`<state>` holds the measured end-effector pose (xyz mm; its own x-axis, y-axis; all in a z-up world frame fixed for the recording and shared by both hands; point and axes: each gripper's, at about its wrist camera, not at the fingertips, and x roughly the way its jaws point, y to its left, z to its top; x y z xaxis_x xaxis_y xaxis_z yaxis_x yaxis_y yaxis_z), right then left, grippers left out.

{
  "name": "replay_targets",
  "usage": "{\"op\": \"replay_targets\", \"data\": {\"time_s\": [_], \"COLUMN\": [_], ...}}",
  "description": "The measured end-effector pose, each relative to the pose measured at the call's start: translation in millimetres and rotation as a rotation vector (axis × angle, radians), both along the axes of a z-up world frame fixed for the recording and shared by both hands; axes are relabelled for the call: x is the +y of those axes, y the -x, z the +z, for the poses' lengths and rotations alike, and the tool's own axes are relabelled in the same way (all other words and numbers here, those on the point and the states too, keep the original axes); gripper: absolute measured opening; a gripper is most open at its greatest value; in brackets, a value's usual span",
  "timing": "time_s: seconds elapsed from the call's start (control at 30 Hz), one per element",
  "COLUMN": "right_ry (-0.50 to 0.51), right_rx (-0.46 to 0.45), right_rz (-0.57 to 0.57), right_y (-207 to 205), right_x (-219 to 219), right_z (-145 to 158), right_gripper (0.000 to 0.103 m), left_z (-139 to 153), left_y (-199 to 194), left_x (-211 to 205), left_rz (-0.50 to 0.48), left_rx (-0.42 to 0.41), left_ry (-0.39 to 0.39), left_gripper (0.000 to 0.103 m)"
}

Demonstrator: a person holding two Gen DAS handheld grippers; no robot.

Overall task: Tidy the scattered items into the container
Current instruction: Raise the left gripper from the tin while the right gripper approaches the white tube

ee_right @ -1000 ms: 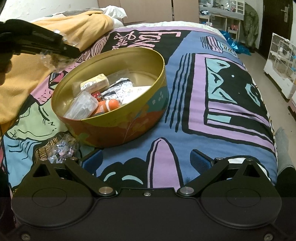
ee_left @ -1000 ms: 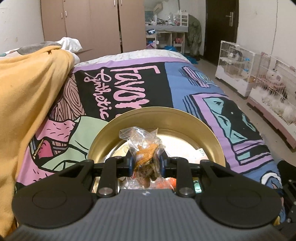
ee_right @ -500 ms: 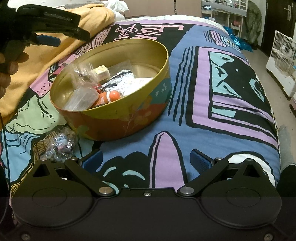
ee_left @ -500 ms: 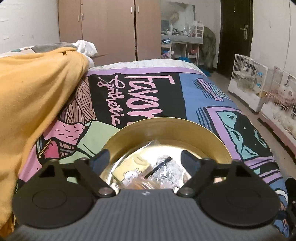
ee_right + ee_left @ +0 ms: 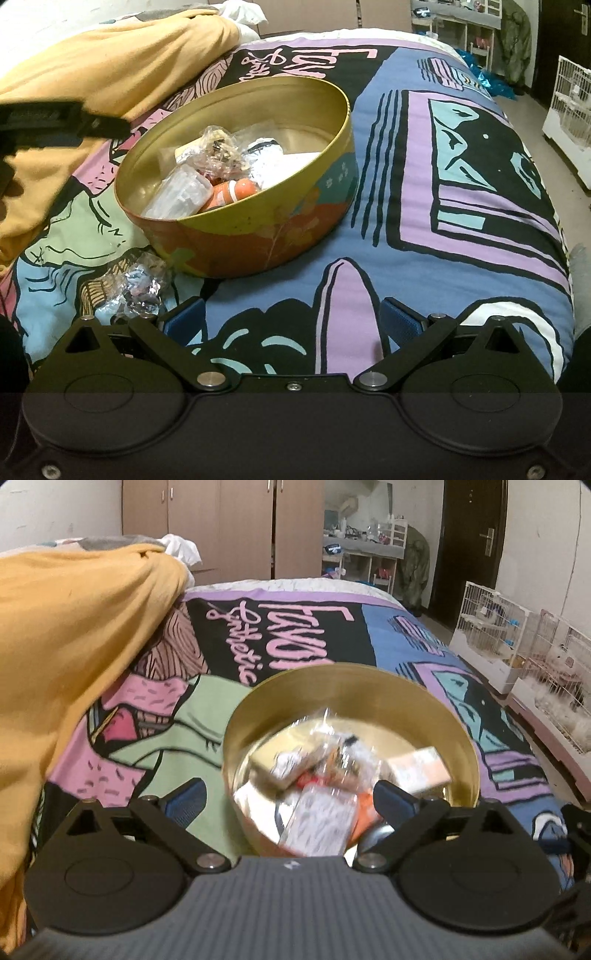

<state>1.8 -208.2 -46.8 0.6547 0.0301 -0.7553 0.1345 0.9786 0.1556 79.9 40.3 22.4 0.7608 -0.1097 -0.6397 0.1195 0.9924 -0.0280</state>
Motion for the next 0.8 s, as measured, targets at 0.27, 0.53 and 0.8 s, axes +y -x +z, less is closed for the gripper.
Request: {"op": "replay_targets", "data": {"time_s": [0.27, 0.53, 0.8], "right_ry": [0.023, 0.078, 0.013], "right_rx": [-0.009, -0.066, -0.033], "right_rz": [0.023, 0.059, 0.125], "right_y": [3.3, 15.2, 24.7], "right_x": [8.2, 24.1, 48.1], "right_z": [0.8, 10.4, 6.3], "right_gripper": [0.101, 0.101, 0.095], "left_z": [-18.9, -51.4, -73.7], "left_y": [32.9, 56.7, 67.8], "left_x": [22.0, 35.4, 50.8], "left_rz": [0.018, 0.069, 0.118], "left_rx": [0.018, 0.062, 0.061], "left_ry": [0.043, 0.102, 0.189], "left_gripper": [0.101, 0.101, 0.101]}}
